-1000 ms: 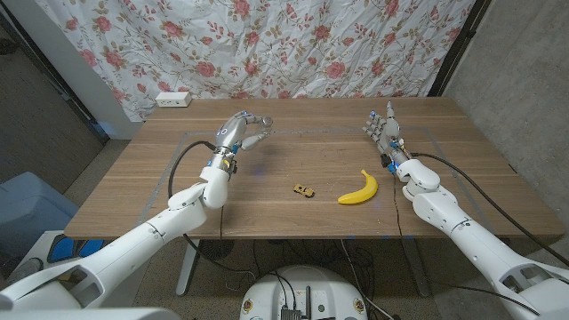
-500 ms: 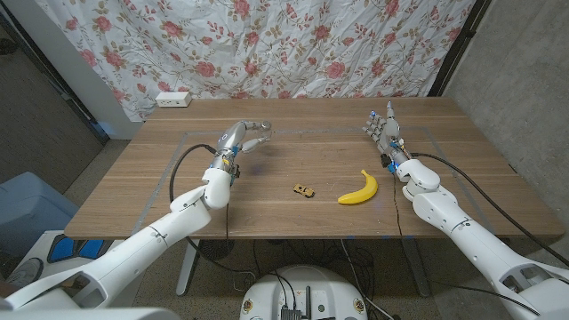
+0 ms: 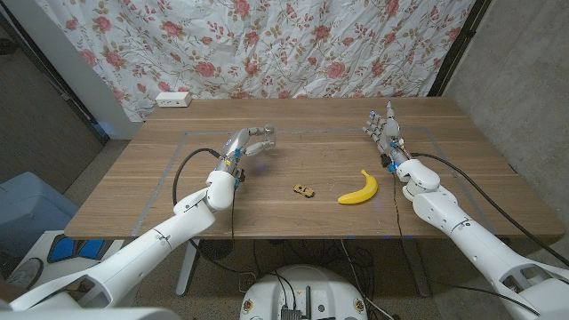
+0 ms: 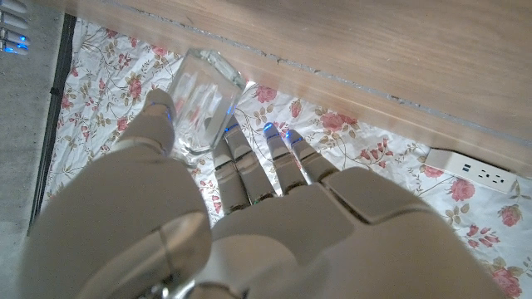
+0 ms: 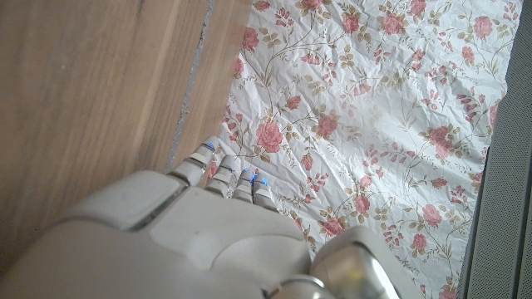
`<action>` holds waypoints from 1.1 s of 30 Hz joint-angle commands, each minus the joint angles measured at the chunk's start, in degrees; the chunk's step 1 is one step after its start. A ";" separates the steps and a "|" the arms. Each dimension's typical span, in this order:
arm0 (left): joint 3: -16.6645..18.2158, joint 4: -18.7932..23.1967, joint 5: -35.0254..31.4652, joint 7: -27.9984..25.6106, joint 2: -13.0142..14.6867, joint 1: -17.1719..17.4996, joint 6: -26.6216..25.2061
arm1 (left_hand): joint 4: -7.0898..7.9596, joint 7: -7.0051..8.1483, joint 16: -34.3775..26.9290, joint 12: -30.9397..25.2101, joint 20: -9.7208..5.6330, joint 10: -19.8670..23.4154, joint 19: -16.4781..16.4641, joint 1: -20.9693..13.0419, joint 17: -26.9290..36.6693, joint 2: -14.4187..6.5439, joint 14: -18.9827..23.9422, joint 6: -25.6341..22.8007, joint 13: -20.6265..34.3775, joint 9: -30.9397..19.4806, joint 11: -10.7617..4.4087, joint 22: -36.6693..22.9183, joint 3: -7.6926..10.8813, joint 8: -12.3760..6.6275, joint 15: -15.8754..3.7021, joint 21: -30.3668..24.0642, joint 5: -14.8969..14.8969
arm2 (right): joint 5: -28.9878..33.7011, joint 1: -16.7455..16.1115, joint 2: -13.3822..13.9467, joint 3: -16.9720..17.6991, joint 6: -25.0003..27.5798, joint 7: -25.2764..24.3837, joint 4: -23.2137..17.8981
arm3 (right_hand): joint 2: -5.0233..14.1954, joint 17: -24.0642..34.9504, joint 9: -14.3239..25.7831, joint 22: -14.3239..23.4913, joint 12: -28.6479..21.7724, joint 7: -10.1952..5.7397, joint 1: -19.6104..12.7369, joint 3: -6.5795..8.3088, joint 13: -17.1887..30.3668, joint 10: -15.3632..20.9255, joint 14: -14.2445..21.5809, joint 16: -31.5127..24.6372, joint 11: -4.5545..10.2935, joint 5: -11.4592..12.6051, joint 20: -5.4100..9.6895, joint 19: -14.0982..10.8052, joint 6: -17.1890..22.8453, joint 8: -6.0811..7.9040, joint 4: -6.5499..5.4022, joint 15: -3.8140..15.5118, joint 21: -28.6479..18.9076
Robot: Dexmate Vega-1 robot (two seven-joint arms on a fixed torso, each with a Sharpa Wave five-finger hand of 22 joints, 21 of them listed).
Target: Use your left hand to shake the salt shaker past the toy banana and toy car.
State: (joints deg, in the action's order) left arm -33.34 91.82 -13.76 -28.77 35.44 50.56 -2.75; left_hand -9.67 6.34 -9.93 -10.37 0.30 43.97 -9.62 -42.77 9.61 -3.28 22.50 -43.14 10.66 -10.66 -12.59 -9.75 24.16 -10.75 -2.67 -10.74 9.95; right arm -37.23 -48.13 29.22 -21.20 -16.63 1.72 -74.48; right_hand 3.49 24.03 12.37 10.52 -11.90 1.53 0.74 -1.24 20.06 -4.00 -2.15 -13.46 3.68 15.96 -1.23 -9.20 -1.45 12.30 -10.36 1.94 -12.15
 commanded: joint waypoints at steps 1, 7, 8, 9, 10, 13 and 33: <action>0.53 0.74 5.10 2.52 -0.94 1.07 -2.00 | 0.35 -0.12 0.05 0.16 0.27 -0.62 0.52 0.54 -0.03 -0.20 -0.65 0.83 0.14 -0.10 -0.05 -0.14 0.02 0.10 -4.84 0.26 0.11 | 0.00 0.00 0.00 0.00 -0.01 0.01 0.01 | 5.69 0.32 0.21 0.30 -0.42 0.53 0.33 -0.06 0.20 -0.34 -0.32 -0.24 0.07 0.39 0.01 -0.40 -0.05 0.20 -0.32 1.97 -0.36; 0.06 0.95 5.40 2.88 -0.56 1.26 -2.50 | 0.46 -0.28 0.02 0.19 0.39 -1.14 1.16 0.92 -0.02 -0.25 -1.06 1.34 0.13 -0.09 -0.02 -0.13 -0.10 0.18 -4.63 0.38 0.08 | 0.00 0.00 0.00 0.00 0.00 0.00 0.00 | 5.69 0.32 0.21 0.30 -0.45 0.52 0.32 -0.05 0.20 -0.25 -0.37 -0.22 0.07 0.39 0.03 -0.42 -0.08 0.19 -0.32 1.96 -0.37; 0.04 0.85 5.52 2.88 -0.55 1.26 -2.34 | 0.46 -0.28 0.01 0.21 0.42 -1.24 1.22 0.94 -0.03 -0.26 -1.07 1.35 0.13 -0.08 -0.01 -0.13 -0.10 0.17 -4.64 0.39 0.08 | 0.00 0.00 0.00 0.00 0.00 0.00 0.00 | 5.70 0.32 0.21 0.30 -0.43 0.54 0.32 -0.05 0.20 -0.29 -0.39 -0.21 0.07 0.39 0.01 -0.41 -0.08 0.19 -0.32 1.97 -0.36; 0.02 0.74 5.66 2.89 -0.55 1.29 -2.16 | 0.45 -0.24 0.03 0.23 0.44 -1.32 1.26 0.96 -0.03 -0.27 -1.15 1.37 0.13 -0.08 -0.01 -0.13 -0.10 0.17 -4.63 0.39 0.08 | 0.00 0.00 0.00 0.00 0.00 0.00 0.00 | 5.70 0.32 0.21 0.30 -0.43 0.54 0.32 -0.05 0.20 -0.30 -0.37 -0.22 0.07 0.39 0.00 -0.40 -0.07 0.19 -0.32 1.92 -0.36; -0.02 0.74 5.70 2.89 -0.52 1.31 -2.30 | 0.45 -0.25 0.03 0.24 0.45 -1.41 1.35 0.98 -0.03 -0.27 -1.21 1.41 0.12 -0.08 -0.01 -0.13 -0.11 0.16 -4.59 0.41 0.09 | 0.00 0.00 0.00 0.00 0.00 0.00 0.00 | 5.70 0.32 0.21 0.30 -0.44 0.54 0.32 -0.05 0.20 -0.29 -0.39 -0.21 0.09 0.39 0.01 -0.40 -0.08 0.19 -0.32 1.99 -0.36; -0.15 0.54 5.83 2.88 -0.44 1.35 -2.25 | 0.45 -0.28 0.02 0.28 0.48 -1.70 1.53 1.09 -0.04 -0.25 -1.36 1.52 0.11 -0.07 -0.01 -0.13 -0.14 0.16 -4.54 0.42 0.08 | 0.00 0.00 0.00 0.00 -0.01 0.00 0.00 | 5.70 0.31 0.21 0.30 -0.42 0.55 0.32 -0.05 0.20 -0.33 -0.37 -0.22 0.07 0.39 0.01 -0.41 -0.07 0.19 -0.32 1.92 -0.36; -0.77 0.13 6.37 2.89 0.31 2.37 -2.99 | 0.32 0.18 -0.11 0.26 0.72 -2.74 2.09 1.38 -0.06 -0.37 -1.84 2.25 0.07 -0.04 -0.04 -0.12 -0.14 0.16 -4.37 0.33 0.12 | -0.01 0.01 0.00 0.00 0.00 0.00 0.01 | 5.69 0.31 0.21 0.30 -0.41 0.50 0.33 -0.05 0.20 -0.35 -0.33 -0.23 0.05 0.39 0.01 -0.41 -0.05 0.20 -0.32 1.92 -0.36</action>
State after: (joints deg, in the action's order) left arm -33.68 92.14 -7.87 -26.08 35.40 52.40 -5.34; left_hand -9.52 6.14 -9.93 -10.15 1.02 41.51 -7.69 -41.82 9.62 -3.69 20.84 -41.30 10.67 -10.67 -12.58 -9.75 23.96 -10.36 -2.43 -10.28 9.94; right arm -37.23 -48.12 29.21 -21.20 -16.63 1.73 -74.46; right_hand 3.49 24.03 12.37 10.52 -11.90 1.53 0.74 -1.24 20.05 -4.00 -2.14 -13.46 3.68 15.96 -1.23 -9.20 -1.45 12.30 -10.36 1.94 -12.15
